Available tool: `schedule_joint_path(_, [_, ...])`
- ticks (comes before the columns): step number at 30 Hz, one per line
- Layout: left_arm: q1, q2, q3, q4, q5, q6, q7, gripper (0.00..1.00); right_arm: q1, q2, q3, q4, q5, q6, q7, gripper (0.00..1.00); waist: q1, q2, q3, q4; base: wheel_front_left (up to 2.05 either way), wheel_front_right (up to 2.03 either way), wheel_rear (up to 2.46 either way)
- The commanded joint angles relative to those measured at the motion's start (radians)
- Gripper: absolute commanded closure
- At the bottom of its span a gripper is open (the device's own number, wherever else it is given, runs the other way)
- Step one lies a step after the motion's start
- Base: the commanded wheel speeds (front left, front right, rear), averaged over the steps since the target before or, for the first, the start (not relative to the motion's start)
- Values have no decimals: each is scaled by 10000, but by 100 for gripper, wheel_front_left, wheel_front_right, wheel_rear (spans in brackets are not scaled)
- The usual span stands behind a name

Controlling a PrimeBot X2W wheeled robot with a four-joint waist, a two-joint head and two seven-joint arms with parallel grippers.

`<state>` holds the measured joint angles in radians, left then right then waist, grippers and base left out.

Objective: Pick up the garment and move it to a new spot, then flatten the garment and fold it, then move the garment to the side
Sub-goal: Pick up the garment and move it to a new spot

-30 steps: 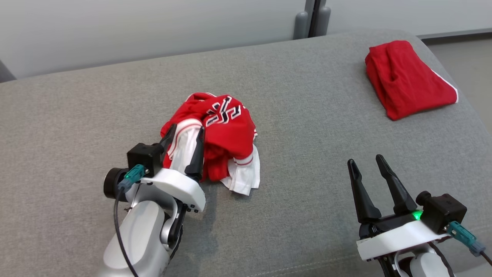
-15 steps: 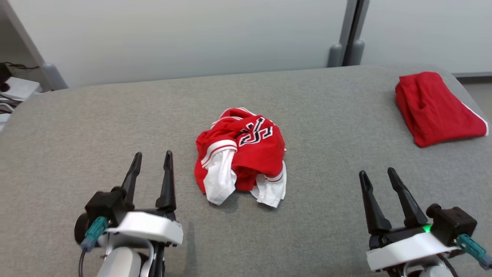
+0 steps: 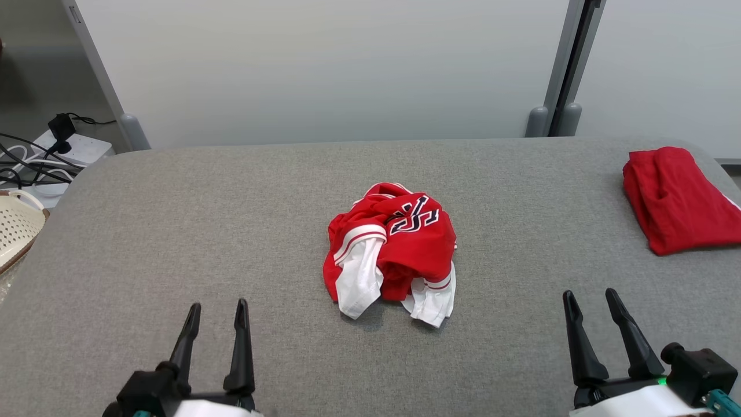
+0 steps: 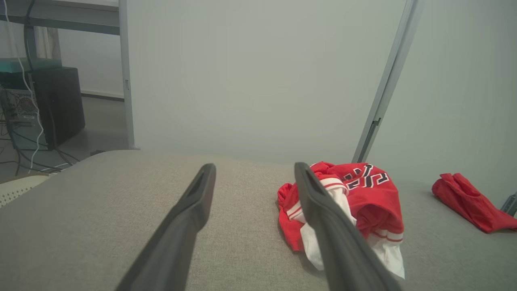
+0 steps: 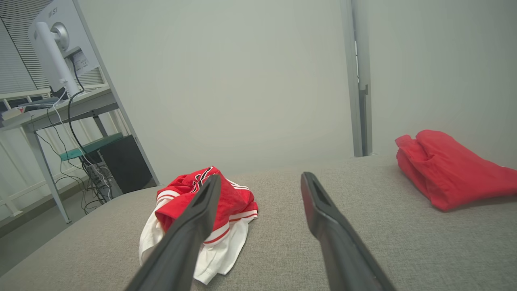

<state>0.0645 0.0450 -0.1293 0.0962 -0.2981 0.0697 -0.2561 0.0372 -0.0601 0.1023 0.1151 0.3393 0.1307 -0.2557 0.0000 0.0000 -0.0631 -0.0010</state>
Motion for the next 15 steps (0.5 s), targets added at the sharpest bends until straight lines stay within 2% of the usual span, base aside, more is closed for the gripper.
schedule_joint_path(1, [-172, 53, 347, -358, 57, 108, -57, 0, -166, -25, 213, -293, 18, 0, -61, 0, 0, 0, -8, -8, 0, 0, 0])
schedule_joint_path(15, [342, 53, 480, -529, 410, 208, -57, 0, 62, 7, 65, -582, -163, 0, -61, 0, 0, 0, 73, -133, 0, 0, 0])
